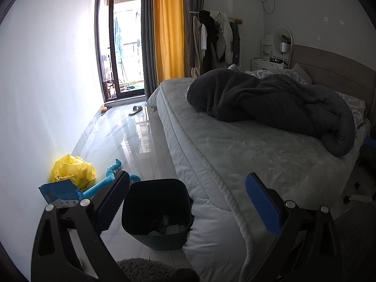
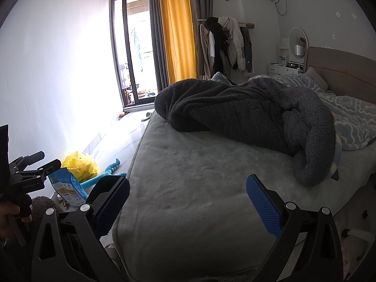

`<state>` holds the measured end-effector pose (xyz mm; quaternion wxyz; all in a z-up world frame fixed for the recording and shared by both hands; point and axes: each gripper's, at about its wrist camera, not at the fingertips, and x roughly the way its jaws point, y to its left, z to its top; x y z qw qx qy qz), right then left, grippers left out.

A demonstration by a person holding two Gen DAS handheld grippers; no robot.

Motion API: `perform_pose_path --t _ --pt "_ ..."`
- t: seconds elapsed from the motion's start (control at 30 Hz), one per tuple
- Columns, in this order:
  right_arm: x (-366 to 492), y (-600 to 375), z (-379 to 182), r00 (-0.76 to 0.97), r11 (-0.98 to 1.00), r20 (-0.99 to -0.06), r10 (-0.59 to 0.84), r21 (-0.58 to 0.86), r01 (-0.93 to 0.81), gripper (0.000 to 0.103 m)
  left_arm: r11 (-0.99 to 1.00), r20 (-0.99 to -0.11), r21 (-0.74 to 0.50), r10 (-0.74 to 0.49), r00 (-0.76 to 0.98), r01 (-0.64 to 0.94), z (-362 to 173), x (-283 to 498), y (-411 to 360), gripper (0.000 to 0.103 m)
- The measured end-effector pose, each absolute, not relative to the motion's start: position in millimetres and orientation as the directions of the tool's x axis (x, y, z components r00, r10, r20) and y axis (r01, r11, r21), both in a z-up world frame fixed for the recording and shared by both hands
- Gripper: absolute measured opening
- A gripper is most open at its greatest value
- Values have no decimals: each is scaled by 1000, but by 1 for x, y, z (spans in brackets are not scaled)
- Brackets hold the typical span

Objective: Collect trash

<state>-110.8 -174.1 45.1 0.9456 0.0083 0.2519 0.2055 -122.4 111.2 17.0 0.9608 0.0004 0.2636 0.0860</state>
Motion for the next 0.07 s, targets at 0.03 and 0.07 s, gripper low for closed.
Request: perform_pose_path --t 0.03,0.07 --pt "-111 -174 45 789 915 -473 393 120 -384 100 985 -506 46 165 847 -165 17 -122 112 100" --pt "-111 -174 45 789 915 -473 393 120 -385 100 985 -506 45 165 847 -165 17 -122 113 100"
